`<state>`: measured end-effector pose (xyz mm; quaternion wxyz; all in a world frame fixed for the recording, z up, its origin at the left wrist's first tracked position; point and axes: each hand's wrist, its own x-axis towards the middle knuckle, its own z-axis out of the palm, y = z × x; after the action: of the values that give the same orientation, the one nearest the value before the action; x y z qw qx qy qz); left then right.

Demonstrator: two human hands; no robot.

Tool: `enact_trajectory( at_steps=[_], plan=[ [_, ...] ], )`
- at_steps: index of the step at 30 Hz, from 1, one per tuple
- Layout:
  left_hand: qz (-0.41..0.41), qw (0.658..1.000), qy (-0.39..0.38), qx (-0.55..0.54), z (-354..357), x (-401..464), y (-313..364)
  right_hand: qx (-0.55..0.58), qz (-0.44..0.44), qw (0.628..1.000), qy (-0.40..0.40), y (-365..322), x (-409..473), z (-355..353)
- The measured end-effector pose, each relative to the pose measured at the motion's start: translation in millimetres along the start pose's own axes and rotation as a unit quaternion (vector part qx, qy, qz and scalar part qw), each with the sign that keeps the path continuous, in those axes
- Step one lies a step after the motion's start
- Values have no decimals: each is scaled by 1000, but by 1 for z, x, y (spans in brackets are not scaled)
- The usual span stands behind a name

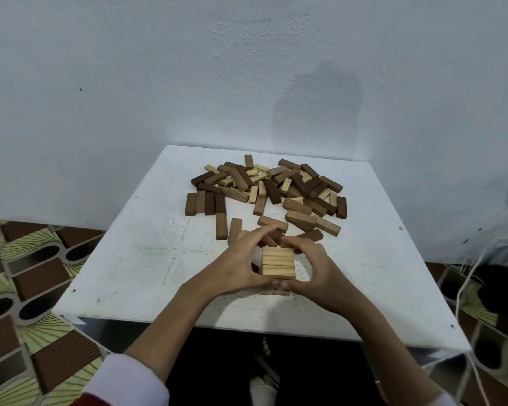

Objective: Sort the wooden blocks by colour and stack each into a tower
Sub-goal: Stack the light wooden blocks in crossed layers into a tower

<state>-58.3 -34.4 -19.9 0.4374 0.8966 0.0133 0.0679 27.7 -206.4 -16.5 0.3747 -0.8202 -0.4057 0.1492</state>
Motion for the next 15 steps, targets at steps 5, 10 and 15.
enact_trajectory(
  at_steps=[5, 10, 15],
  plan=[
    [-8, 1000, 3, 5, 1, 2, -1, 6, 5, 1000, -8, 0, 3, 0],
    [-10, 1000, 7, -1, 3, 4, -4, 13, 2, 1000, -9, 2, 4, 1],
    [-23, 999, 3, -41, 4, 1, -3, 39, 13, 999, -24, 0, 2, -1]
  ],
)
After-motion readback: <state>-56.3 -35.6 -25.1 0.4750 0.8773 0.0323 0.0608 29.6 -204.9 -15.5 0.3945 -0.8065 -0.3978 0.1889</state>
